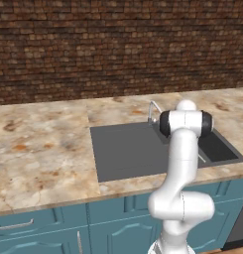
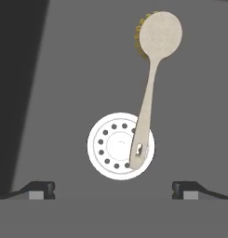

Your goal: Pick up the dish brush and dish brush from the sink, and place them back in the cabinet, and close the cabinet door.

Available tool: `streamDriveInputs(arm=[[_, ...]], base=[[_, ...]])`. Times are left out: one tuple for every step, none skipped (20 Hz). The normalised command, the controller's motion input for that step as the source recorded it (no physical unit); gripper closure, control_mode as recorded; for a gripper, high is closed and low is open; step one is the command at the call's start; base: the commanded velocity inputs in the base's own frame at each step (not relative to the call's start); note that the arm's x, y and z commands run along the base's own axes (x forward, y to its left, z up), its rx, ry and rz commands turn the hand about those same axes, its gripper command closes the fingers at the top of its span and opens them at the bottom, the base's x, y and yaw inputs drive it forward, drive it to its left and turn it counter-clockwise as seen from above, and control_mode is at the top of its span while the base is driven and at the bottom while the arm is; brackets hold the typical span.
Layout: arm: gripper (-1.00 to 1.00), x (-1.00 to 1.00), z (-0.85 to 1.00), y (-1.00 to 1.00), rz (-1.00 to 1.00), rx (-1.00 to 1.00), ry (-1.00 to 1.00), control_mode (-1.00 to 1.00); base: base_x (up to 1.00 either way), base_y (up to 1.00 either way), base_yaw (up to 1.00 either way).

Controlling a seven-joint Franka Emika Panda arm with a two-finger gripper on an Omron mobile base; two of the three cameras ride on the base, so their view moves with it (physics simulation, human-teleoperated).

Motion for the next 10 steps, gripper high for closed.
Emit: streamDriveInputs(arm=[[-1.0,0.21,-0.25,-0.07,0.0,0.0,0.0,-1.0],[-1.0,0.21,-0.24,-0.08,0.0,0.0,0.0,-1.0],[-1.0,0.21,-0.22,-0.09,0.0,0.0,0.0,-1.0],[-1.0,0.22,-0.21,-0.08,0.0,0.0,0.0,-1.0],[-1.0,0.22,-0.21,-0.07,0.0,0.0,0.0,-1.0],[-1.0,0.22,-0.2,-0.08,0.0,0.0,0.0,-1.0],[-1.0,0.21,-0.19,-0.1,0.0,0.0,0.0,-1.0],[-1.0,0.22,-0.18,-0.13,0.0,0.0,0.0,-1.0],[-1.0,0.21,-0.18,-0.14,0.0,0.0,0.0,-1.0],[-1.0,0.2,-0.16,-0.14,0.0,0.0,0.0,-1.0]], base=[[0.0,0.0,0.0],[0.0,0.0,0.0],[0.0,0.0,0.0],[0.0,0.0,0.0],[0.0,0.0,0.0],[0.0,0.0,0.0],[0.0,0.0,0.0],[0.0,0.0,0.0],[0.0,0.0,0.0],[0.0,0.0,0.0]])
